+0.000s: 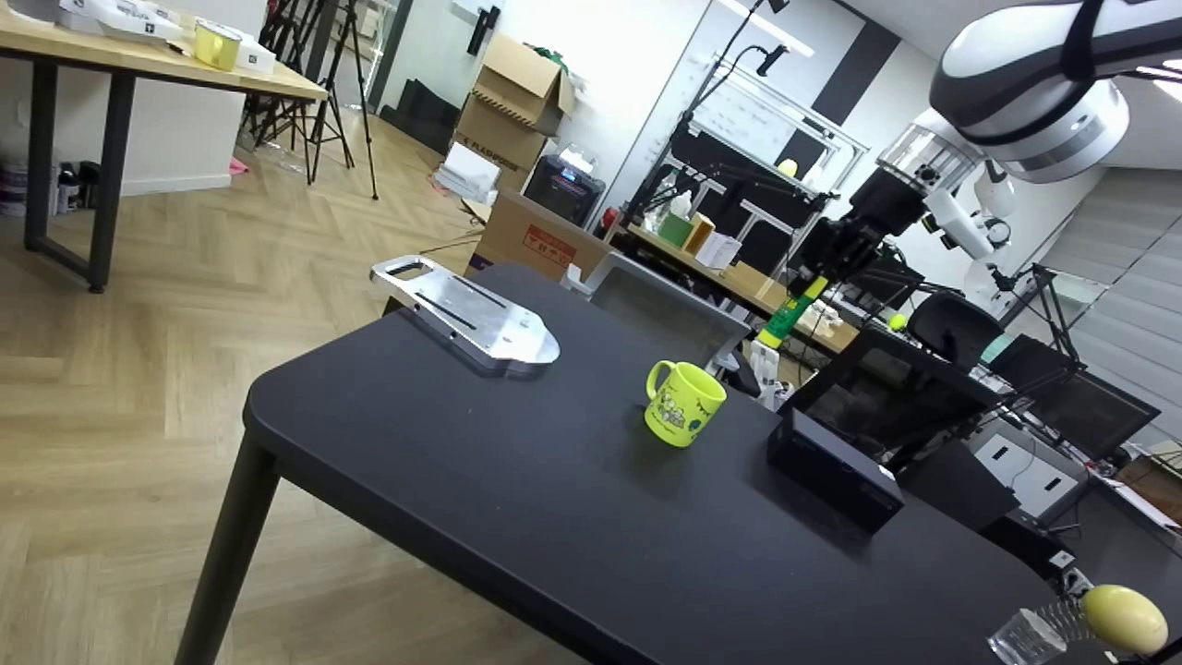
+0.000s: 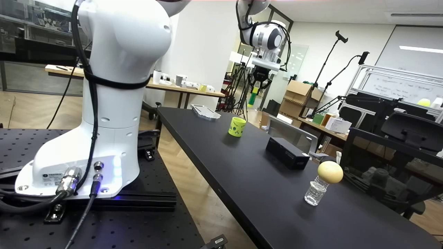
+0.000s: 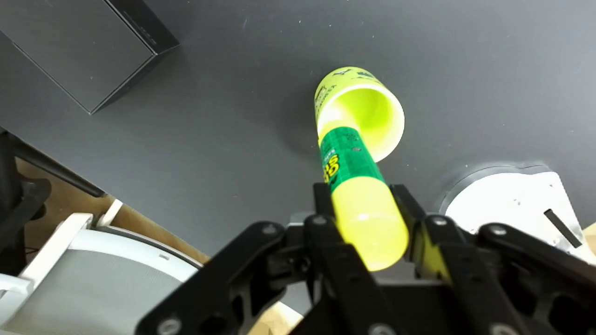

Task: Put the glue stick in the mug

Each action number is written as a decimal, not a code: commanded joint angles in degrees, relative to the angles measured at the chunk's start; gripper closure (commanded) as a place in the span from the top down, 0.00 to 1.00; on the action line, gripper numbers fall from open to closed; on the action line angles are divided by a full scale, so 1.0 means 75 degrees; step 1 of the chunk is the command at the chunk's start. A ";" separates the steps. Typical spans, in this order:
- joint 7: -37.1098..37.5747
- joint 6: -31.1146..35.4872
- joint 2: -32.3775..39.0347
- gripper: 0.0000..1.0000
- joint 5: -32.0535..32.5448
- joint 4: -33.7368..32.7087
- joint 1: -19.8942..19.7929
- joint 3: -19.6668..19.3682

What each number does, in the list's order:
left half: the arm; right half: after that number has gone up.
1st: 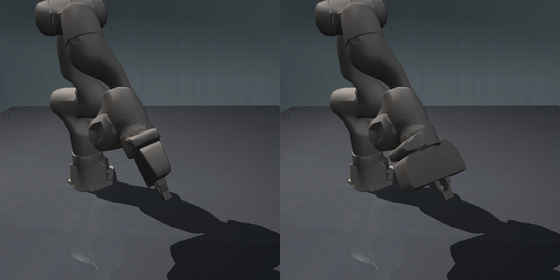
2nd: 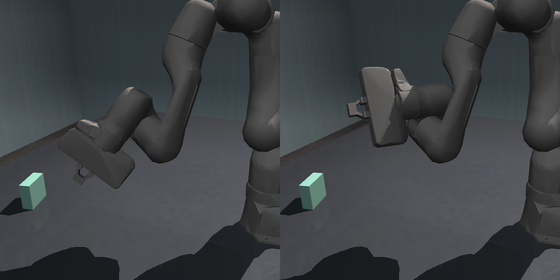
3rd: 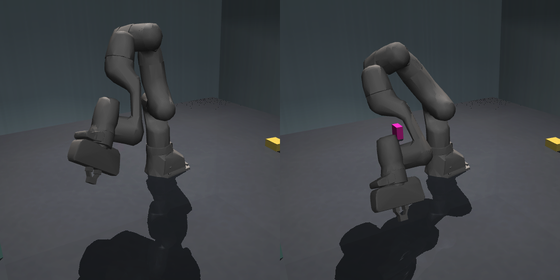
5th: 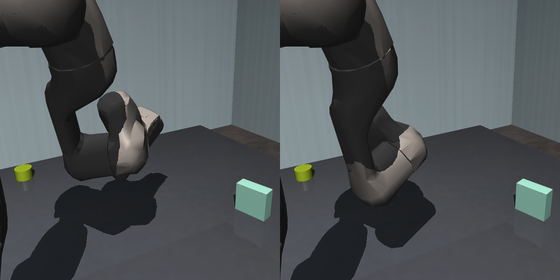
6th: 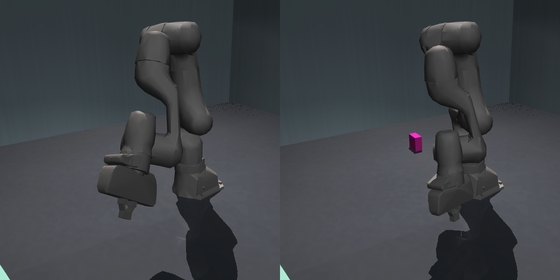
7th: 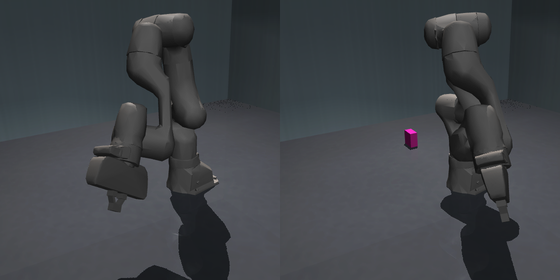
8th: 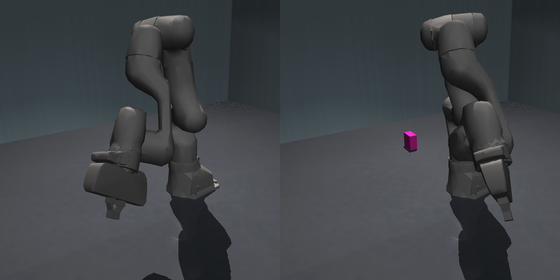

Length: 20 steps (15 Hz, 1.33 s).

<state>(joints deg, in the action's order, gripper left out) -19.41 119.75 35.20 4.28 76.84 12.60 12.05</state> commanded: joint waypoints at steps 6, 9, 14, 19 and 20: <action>-0.0274 0.1072 0.0539 0.09 0.0021 0.0231 0.0175 0.0120; -0.0294 0.1246 0.0737 0.09 0.0116 0.0355 0.0212 0.0074; -0.0292 0.1413 0.0993 0.09 0.0187 0.0478 0.0217 0.0031; -0.0216 0.1248 0.1295 0.09 0.0213 0.0421 0.0262 -0.0006; -0.0207 0.1244 0.1344 0.09 0.0233 0.0417 0.0275 -0.0016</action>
<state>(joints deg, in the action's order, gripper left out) -21.69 129.62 45.08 4.77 79.70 14.29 12.35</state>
